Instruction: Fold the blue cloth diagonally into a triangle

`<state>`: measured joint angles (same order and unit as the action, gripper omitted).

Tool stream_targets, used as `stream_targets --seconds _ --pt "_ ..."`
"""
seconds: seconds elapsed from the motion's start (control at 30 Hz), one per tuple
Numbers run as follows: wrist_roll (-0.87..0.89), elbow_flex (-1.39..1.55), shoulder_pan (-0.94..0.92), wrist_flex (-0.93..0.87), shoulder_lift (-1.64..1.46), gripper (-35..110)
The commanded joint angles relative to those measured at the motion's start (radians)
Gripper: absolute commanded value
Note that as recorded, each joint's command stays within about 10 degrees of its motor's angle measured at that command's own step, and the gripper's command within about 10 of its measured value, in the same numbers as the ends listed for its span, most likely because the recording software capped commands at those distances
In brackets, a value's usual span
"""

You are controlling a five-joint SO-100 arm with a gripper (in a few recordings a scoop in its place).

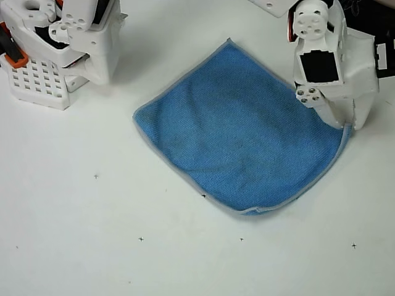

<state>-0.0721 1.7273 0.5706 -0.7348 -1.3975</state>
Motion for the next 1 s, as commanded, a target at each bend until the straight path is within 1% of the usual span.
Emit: stream_targets --seconds 0.0,0.13,0.6,0.97 --pt "-0.003 -0.002 0.009 0.005 -0.098 3" --pt "-0.003 -0.002 0.009 0.005 -0.089 1" --pt "-0.032 -0.005 -0.015 0.000 -0.094 0" --pt "-0.064 -0.089 -0.037 -0.138 -0.107 0"
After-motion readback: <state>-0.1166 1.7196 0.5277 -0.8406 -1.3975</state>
